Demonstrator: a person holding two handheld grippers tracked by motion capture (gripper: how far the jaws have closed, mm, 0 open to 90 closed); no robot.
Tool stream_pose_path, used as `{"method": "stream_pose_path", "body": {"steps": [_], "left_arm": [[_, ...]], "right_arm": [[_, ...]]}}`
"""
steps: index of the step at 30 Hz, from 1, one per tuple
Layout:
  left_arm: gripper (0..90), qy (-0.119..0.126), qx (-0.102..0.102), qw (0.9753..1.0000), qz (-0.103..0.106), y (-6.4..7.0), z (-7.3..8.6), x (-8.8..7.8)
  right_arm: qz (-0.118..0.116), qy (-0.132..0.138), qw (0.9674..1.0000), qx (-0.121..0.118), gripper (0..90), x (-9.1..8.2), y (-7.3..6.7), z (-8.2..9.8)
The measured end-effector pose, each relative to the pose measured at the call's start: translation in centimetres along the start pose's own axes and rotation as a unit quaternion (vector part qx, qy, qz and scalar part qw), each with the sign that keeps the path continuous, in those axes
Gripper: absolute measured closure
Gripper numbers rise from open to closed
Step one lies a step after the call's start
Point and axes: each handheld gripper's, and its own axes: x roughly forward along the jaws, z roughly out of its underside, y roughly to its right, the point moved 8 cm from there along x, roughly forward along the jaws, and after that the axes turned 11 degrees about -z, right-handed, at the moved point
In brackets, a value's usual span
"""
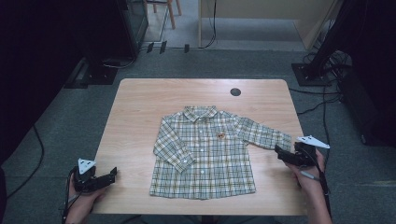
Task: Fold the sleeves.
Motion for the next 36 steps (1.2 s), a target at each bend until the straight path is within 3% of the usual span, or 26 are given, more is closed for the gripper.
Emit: {"method": "stream_pose_path", "body": {"steps": [8,17,20,30,36], "left_arm": [[9.7,0.0,0.001,1.0,-0.001,0.0,0.0,0.0],[9.7,0.0,0.0,1.0,0.0,0.0,0.0,0.0],[9.7,0.0,0.0,1.0,0.0,0.0,0.0,0.0],[9.7,0.001,-0.002,1.0,0.003,0.0,0.0,0.0],[9.7,0.001,-0.003,1.0,0.004,0.0,0.0,0.0]], "right_arm": [[0.03,-0.009,0.9994,0.017,23.4,1.5,1.4,-0.8],[0.073,-0.028,0.9966,0.027,29.6,3.4,2.4,0.0],[0.075,-0.017,0.9968,0.023,32.9,3.5,2.3,0.1],[0.059,-0.003,0.9981,0.013,64.4,3.5,1.8,0.0],[0.051,0.032,0.998,0.021,71.6,3.1,1.5,-1.0]]}}
